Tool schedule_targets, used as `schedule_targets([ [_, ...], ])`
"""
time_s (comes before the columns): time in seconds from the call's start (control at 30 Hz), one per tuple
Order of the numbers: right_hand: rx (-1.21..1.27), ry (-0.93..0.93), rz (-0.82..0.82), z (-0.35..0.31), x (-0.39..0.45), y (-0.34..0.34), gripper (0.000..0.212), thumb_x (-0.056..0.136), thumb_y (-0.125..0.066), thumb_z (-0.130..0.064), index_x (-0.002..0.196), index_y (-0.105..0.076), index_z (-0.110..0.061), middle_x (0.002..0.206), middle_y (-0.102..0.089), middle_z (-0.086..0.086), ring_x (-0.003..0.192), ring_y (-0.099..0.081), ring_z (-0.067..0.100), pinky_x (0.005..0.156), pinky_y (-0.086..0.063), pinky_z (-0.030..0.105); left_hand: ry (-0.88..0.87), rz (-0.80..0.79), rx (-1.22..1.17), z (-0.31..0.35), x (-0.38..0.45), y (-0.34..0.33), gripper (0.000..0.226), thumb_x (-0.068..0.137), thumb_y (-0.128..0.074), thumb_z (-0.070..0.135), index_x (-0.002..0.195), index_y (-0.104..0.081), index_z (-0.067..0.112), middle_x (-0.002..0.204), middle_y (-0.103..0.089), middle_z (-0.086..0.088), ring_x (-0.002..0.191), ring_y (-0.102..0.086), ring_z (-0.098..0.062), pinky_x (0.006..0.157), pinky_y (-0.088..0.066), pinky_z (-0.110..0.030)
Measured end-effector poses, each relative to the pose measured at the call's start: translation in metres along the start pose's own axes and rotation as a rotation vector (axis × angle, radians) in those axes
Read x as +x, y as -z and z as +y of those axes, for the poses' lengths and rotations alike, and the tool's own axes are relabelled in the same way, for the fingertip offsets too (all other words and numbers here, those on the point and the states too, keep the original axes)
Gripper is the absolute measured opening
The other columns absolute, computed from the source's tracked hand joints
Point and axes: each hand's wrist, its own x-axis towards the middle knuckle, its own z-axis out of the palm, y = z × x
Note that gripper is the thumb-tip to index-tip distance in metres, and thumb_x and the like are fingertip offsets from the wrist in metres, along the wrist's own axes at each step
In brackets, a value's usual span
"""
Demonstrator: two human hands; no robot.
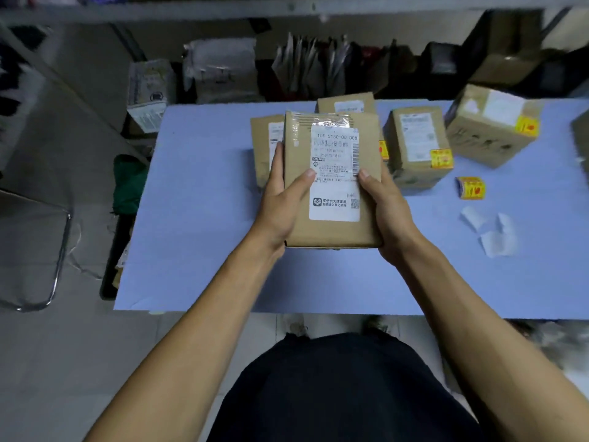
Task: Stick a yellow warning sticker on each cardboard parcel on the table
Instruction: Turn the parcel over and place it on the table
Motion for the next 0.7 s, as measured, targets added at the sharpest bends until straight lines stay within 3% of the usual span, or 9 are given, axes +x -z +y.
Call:
schedule_targets([
  [0.07, -0.014, 0.012, 0.054, -0.001, -0.006, 0.036, 0.047, 0.096, -0.05, -0.033, 0.142, -0.047, -0.037, 0.127, -0.068, -0.014, 0.114, -0.067, 0.009, 0.085, -0.057, 0.028, 0.016, -0.031, -0.014, -0.014, 0.002, -0.036, 0.06, 0.098, -0.059, 0.014, 0.147, -0.035, 0.039, 0.133, -0.064, 0.007, 0.118, -0.064, -0.012, 0.1, -0.053, -0.034],
  [0.17, -0.036, 0.002, 0.116, 0.006, -0.013, 0.09, 0.049, 0.096, -0.049, -0.03, 0.145, -0.044, -0.035, 0.131, -0.066, -0.013, 0.118, -0.065, 0.011, 0.094, -0.053, 0.034, 0.055, -0.091, -0.003, -0.041, 0.004, -0.086, 0.053, 0.098, -0.059, 0.015, 0.133, -0.04, 0.05, 0.126, -0.068, 0.012, 0.112, -0.067, -0.009, 0.092, -0.056, -0.029],
  [0.23, -0.065, -0.008, 0.118, 0.013, -0.016, 0.121, 0.05, 0.098, -0.047, -0.027, 0.146, -0.042, -0.034, 0.133, -0.065, -0.012, 0.12, -0.064, 0.011, 0.096, -0.051, 0.034, 0.09, -0.119, 0.011, -0.06, 0.004, -0.114, 0.055, 0.097, -0.061, 0.015, 0.14, -0.041, 0.043, 0.125, -0.068, 0.011, 0.112, -0.067, -0.01, 0.093, -0.055, -0.03],
  [0.33, -0.097, -0.051, 0.112, 0.027, -0.016, 0.161, 0.051, 0.1, -0.048, -0.023, 0.149, -0.037, -0.031, 0.137, -0.063, -0.01, 0.121, -0.062, 0.011, 0.101, -0.048, 0.036, 0.137, -0.147, 0.032, -0.087, 0.004, -0.149, 0.066, 0.096, -0.065, 0.016, 0.151, -0.033, 0.03, 0.136, -0.063, 0.002, 0.12, -0.064, -0.018, 0.104, -0.05, -0.043],
  [0.47, -0.127, -0.157, 0.111, 0.05, -0.01, 0.201, 0.061, 0.101, -0.052, -0.023, 0.156, -0.026, -0.028, 0.144, -0.056, -0.009, 0.125, -0.058, 0.007, 0.111, -0.043, 0.039, 0.191, -0.118, 0.075, -0.116, 0.005, -0.182, 0.066, 0.096, -0.064, 0.018, 0.153, -0.031, 0.029, 0.138, -0.061, 0.001, 0.12, -0.063, -0.017, 0.105, -0.049, -0.045],
  [0.7, -0.14, -0.3, 0.023, 0.074, 0.006, 0.247, 0.067, 0.103, -0.05, -0.028, 0.159, -0.014, -0.027, 0.152, -0.048, -0.005, 0.131, -0.054, 0.013, 0.113, -0.04, 0.043, 0.242, -0.021, 0.165, -0.151, 0.011, -0.213, 0.074, 0.09, -0.072, 0.024, 0.153, -0.033, 0.032, 0.137, -0.061, 0.005, 0.117, -0.064, -0.013, 0.1, -0.053, -0.042],
])
